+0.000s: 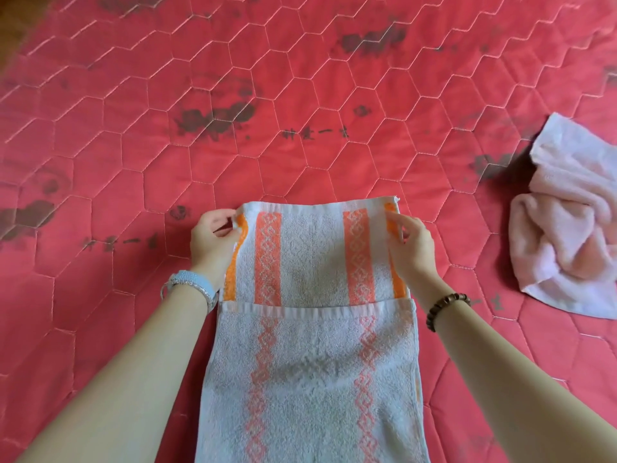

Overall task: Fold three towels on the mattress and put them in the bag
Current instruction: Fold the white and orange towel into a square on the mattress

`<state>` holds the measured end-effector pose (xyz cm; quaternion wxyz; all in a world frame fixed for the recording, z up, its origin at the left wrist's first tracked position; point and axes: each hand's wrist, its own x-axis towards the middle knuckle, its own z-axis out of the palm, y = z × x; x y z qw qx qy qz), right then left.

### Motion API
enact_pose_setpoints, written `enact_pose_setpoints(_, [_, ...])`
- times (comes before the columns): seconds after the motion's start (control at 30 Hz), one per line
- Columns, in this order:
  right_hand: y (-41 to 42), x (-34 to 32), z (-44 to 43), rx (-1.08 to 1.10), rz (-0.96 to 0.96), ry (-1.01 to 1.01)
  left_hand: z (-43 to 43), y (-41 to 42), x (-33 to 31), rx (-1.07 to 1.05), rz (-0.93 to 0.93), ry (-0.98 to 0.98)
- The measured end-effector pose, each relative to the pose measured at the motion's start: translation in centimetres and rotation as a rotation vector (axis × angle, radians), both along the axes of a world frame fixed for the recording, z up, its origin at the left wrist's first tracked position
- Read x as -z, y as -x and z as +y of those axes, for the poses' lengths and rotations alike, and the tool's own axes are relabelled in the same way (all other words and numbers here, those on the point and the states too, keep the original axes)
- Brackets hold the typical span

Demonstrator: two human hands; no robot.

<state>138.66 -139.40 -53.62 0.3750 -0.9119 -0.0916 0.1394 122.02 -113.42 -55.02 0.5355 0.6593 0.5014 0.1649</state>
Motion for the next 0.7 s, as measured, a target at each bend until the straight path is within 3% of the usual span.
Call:
enact_pose_setpoints(0.17, [-0.6, -0.3, -0.6, -0.005, -0.036, 0.009, 0.4, -0.5, 0.1, -0.082, -0.004, -0.076])
enact_pose_setpoints(0.33, [-0.5, -0.3, -1.0, -0.057, -0.046, -0.004, 0.5, -0.5, -0.4, 0.025, 0.053, -0.102])
enact_pose_setpoints(0.57, [4.2, -0.1, -4.5, 0.020, 0.071, 0.070, -3.5, 5.3, 0.3, 0.168, 0.169, -0.186])
enact_pose_setpoints(0.7, [7.5, 0.5, -6.7, 0.120, 0.145, 0.107, -5.7, 9.1, 1.2, 0.116, 0.256, -0.227])
